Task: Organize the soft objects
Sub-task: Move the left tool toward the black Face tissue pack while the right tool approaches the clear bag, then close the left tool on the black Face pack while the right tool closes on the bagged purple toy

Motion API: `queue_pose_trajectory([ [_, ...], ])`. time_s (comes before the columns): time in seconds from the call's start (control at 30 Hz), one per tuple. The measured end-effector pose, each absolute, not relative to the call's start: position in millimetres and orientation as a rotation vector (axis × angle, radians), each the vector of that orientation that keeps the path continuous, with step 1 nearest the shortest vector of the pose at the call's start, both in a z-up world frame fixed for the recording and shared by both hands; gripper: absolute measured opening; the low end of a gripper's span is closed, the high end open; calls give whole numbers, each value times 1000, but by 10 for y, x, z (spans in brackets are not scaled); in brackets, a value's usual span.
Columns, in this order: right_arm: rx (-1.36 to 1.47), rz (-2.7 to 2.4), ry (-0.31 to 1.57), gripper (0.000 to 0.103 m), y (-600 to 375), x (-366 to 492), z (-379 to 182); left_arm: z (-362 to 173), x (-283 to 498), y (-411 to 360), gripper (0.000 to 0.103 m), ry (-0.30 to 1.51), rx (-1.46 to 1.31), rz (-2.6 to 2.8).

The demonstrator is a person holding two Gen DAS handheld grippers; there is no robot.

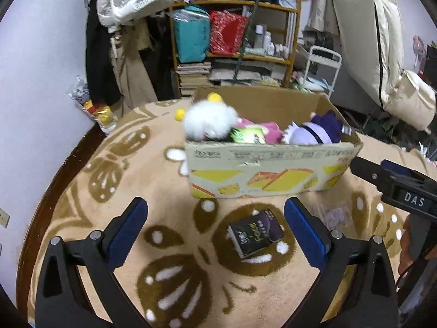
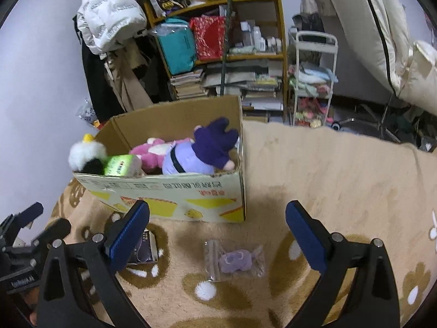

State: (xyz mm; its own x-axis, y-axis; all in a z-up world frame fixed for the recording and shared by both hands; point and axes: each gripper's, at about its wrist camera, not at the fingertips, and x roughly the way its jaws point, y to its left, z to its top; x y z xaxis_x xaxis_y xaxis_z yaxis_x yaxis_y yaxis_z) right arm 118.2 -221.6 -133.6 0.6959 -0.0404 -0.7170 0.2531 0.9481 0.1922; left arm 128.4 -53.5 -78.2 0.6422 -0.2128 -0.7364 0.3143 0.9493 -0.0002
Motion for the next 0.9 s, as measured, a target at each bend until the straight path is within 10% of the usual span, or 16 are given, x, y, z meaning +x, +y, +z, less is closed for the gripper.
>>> queue_pose_trajectory([
  [0.9, 335, -164, 955, 103, -2259, 1402, -2005, -1446, 1387, -1154, 99, 914, 286, -404],
])
